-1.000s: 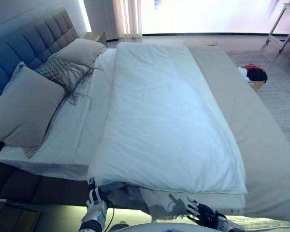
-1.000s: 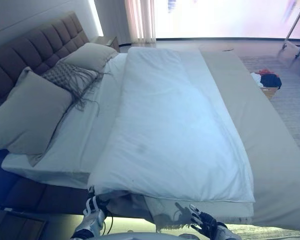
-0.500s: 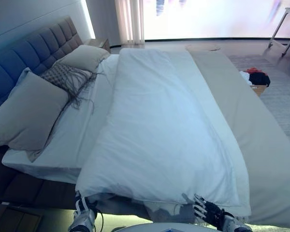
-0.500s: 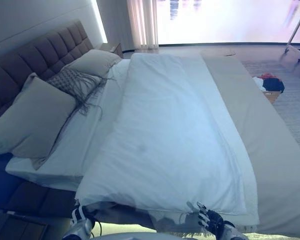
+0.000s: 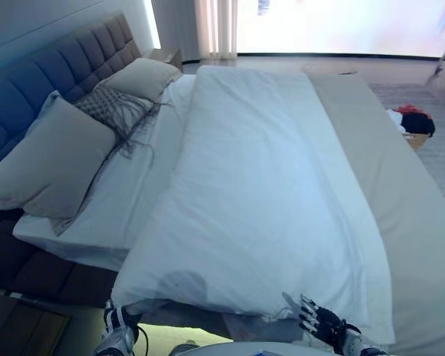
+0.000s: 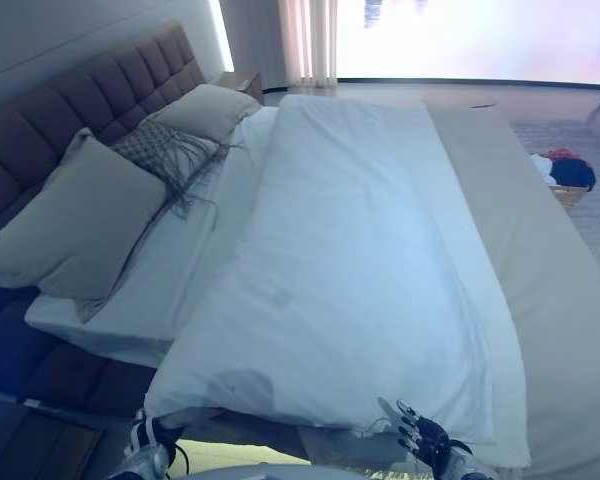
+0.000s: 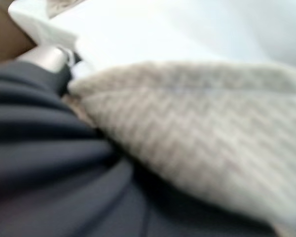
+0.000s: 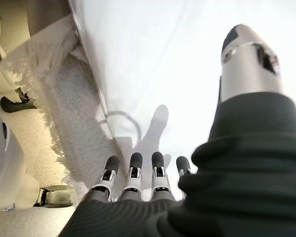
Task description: Make the bed neatly
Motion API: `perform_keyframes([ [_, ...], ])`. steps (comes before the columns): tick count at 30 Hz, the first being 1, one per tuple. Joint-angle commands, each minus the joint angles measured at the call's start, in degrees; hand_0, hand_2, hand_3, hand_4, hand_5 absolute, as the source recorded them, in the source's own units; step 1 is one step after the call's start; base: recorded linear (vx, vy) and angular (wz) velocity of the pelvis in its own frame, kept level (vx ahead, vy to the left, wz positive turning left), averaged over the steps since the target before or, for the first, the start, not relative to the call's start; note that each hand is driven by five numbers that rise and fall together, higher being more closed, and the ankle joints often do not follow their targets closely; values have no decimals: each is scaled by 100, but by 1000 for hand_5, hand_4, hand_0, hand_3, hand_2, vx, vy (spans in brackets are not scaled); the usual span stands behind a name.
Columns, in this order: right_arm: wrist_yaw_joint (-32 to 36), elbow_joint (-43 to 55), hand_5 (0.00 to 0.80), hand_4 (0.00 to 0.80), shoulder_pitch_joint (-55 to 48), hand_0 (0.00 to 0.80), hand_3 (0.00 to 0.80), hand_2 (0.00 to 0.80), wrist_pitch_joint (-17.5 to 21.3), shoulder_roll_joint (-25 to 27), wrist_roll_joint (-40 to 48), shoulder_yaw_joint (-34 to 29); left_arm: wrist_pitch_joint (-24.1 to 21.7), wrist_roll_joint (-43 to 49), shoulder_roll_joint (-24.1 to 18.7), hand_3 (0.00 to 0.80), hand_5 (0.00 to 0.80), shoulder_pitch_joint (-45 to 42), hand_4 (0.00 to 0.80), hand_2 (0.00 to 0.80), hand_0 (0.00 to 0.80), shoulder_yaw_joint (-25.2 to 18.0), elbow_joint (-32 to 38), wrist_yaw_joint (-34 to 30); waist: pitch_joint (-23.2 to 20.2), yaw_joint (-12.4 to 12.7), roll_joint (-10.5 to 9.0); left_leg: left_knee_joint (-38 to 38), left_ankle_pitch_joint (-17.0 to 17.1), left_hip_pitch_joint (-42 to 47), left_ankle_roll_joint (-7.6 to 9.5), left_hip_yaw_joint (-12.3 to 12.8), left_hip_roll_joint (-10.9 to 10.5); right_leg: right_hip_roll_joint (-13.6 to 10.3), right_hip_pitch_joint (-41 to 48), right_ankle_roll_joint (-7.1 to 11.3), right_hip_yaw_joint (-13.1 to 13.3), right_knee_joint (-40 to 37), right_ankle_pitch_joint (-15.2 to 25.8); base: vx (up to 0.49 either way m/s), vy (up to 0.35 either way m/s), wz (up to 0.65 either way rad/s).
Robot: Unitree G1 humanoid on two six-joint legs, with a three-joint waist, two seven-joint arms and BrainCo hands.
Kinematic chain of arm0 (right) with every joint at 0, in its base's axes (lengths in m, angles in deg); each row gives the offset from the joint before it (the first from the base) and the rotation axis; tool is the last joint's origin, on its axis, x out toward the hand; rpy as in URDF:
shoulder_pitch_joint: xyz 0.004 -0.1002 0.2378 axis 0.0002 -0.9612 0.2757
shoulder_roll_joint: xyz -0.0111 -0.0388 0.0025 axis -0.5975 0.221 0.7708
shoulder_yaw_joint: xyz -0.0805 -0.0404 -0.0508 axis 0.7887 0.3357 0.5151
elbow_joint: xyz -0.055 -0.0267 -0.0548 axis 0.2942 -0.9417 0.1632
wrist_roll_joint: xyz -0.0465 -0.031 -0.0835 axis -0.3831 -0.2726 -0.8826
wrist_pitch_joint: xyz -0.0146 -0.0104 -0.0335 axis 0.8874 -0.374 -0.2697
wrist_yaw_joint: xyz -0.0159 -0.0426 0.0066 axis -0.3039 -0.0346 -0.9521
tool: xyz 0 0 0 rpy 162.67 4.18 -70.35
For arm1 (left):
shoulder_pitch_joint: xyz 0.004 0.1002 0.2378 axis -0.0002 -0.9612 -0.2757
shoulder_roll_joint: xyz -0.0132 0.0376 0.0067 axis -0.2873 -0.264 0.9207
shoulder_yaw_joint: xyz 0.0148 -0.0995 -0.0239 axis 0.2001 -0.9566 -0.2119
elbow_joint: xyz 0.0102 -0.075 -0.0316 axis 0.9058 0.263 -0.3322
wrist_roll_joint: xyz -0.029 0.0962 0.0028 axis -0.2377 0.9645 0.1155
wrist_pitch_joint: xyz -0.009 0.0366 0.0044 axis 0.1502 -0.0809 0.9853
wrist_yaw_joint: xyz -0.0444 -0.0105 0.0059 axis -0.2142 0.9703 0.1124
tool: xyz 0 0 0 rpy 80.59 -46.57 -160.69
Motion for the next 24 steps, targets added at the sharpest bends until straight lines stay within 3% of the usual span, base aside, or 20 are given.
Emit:
perform_keyframes([
  [1, 81, -369, 0, 0, 252, 0, 0, 0, 189, 130, 47, -192, -1151, -509, -1788, 800, 800, -1083, 800, 800, 800, -1319, 99, -226, 243, 816, -302, 366, -115, -198, 402, -98, -482, -659, 114, 149, -138, 413, -186, -93, 59, 15],
  [11, 135, -127, 0, 0, 275, 0, 0, 0, 391, 87, 403, -66, -1053, -579, -1634, 800, 800, -790, 800, 800, 800, -813, 318, -250, 750, 975, -558, 1212, -379, -613, 356, -266, -398, -607, -150, -85, -203, 1127, -489, -99, 0, 16],
  [15, 200, -75, 0, 0, 190, 0, 0, 0, 412, 8, 406, -11, -647, 64, -1694, 800, 800, -765, 800, 800, 800, -667, 308, -428, 804, 982, -641, 1351, -503, -496, 372, -252, -403, -547, -30, -121, -188, 1250, -583, 44, -26, 34],
  [19, 274, -4, 0, 0, 55, 0, 0, 0, 392, -6, 288, -100, -257, 732, -1521, 800, 800, -852, 800, 800, 800, -466, 391, -586, 789, 924, -603, 1418, -599, -291, 385, -172, -403, -528, 147, -124, -166, 1318, -657, 92, 36, 50],
  [20, 278, 18, 0, 0, 13, 0, 0, 0, 387, -6, 243, -127, -190, 903, -1453, 618, 618, -872, 618, 618, 618, -388, 436, -547, 783, 899, -581, 1443, -627, -238, 399, -153, -414, -533, 185, -119, -155, 1349, -676, 76, 53, 42],
  [21, 283, 26, 0, 0, -12, 0, 0, 0, 386, 1, 232, -138, -144, 977, -1428, 69, 69, -887, 69, 69, 69, -364, 452, -532, 783, 889, -568, 1456, -641, -211, 406, -140, -419, -534, 204, -117, -149, 1365, -686, 73, 52, 37],
  [22, 300, 27, 0, 0, -54, 0, 0, 0, 375, 15, 207, -181, -58, 1108, -1400, 0, 0, -913, 0, 0, 0, -316, 437, -497, 769, 855, -546, 1477, -664, -162, 414, -114, -425, -544, 232, -107, -129, 1391, -697, 81, 49, 36],
  [24, 364, -8, 0, 0, -113, 0, 0, 0, 344, 57, 81, -288, -60, 1207, -1366, 0, 0, -985, 0, 0, 0, -302, 349, -467, 735, 776, -509, 1489, -703, -36, 422, -29, -407, -572, 288, -84, -87, 1423, -710, 93, 49, 22],
])
